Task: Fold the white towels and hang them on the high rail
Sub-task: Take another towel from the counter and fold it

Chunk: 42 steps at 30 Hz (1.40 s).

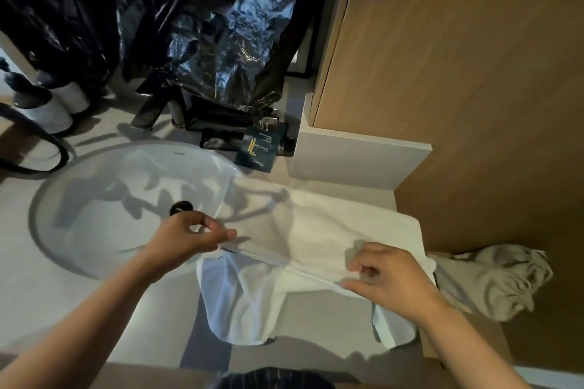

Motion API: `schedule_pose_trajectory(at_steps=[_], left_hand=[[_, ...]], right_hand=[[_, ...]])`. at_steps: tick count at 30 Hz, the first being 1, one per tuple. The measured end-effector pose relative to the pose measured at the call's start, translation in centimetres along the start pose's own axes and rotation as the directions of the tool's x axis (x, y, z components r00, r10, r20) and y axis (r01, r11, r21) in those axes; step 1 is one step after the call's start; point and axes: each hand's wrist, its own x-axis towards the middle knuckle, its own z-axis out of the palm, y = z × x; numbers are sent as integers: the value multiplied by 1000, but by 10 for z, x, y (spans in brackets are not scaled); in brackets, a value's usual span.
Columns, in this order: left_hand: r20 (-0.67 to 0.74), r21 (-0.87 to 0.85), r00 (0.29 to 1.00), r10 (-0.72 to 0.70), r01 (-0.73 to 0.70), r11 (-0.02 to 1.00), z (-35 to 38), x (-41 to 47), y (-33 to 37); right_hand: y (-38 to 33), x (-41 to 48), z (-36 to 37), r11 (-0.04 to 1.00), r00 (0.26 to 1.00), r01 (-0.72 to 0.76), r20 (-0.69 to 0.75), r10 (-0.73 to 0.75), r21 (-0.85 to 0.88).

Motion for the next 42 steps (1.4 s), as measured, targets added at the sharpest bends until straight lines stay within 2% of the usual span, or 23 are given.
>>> schedule_pose_trajectory(at_steps=[2, 5, 7, 10, 12, 13, 18, 24, 28, 33, 38, 42], left_hand=[[-40, -116, 999, -31, 26, 993, 8, -2, -1], [-222, -90, 970, -101, 83, 992, 22, -4, -7], [-279, -241, 933, -229, 163, 957, 30, -5, -12], [-134, -633, 899, -418, 247, 734, 42, -9, -17], [-36, -746, 877, -480, 296, 597, 49, -13, -16], [-29, -768, 864, -503, 303, 564, 53, -15, -16], [-74, -734, 870, -488, 284, 617, 60, -25, -10], [-124, -722, 849, -513, 278, 634, 69, -32, -9], [-177, -692, 835, -521, 271, 669, 77, -32, -11], [-261, -649, 862, -433, 175, 740, 77, -40, -6], [-344, -654, 907, -243, -46, 755, 72, -51, 14], [-427, -635, 902, -61, -251, 731, 59, -48, 48]], right_hand=[[-2, 5, 1, 1000, 1000, -8, -18, 8, 10], [-10, 18, -3, 1000, 999, 11, -52, -11, -2], [-14, 30, -7, 1000, 998, 15, -60, -16, -21], [-17, 54, -5, 1000, 999, -1, -48, 1, -5], [-18, 74, -1, 999, 1000, -23, -14, 23, 22], [-19, 85, 2, 999, 999, -38, 8, 38, 34], [-25, 128, 21, 997, 989, -82, 123, 82, -7], [-31, 162, 39, 996, 983, -85, 161, 85, -9], [-31, 182, 44, 988, 974, -148, 176, 140, 34], [-33, 201, 36, 973, 963, -207, 197, 184, 102], [-34, 189, -1, 946, 996, -79, 74, 59, 315], [-42, 156, -58, 813, 991, 57, -130, 23, 579]])
